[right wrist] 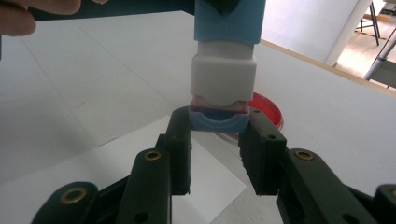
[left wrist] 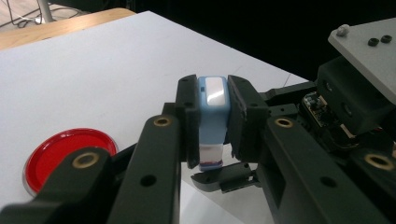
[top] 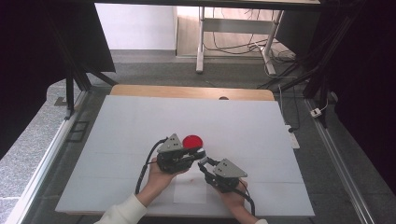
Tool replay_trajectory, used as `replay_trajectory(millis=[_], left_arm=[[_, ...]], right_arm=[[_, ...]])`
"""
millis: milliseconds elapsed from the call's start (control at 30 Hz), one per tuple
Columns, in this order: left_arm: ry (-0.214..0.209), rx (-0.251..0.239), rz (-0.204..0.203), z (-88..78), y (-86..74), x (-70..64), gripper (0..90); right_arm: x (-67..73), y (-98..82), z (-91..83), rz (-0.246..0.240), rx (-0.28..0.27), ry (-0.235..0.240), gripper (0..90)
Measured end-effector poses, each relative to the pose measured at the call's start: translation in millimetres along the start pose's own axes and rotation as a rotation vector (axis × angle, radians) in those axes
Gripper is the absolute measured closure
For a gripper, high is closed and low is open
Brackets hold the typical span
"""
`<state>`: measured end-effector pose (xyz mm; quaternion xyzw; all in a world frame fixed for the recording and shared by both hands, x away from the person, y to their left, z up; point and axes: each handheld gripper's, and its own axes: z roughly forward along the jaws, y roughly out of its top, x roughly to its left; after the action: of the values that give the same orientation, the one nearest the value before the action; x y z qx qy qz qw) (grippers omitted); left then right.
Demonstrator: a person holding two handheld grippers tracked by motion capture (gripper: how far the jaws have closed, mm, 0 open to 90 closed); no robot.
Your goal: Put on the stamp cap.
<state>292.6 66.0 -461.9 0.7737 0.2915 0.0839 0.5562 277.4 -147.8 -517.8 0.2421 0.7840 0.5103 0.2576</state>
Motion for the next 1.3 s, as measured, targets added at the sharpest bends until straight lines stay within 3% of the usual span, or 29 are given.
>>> replay_trajectory(millis=[500, 1300], left_arm=[[0.015, -0.007, 0.002, 2.3, -2.0, -2.4, 74.7], [-0.003, -0.01, -0.038, 4.1, -5.7, 0.6, 75.1]], right_arm=[[-1.6, -0.6, -0.9, 0.022, -0.007, -0.021, 64.3], [-0.1, -1.2, -1.8, -0.004, -0.004, -0.05, 64.6]])
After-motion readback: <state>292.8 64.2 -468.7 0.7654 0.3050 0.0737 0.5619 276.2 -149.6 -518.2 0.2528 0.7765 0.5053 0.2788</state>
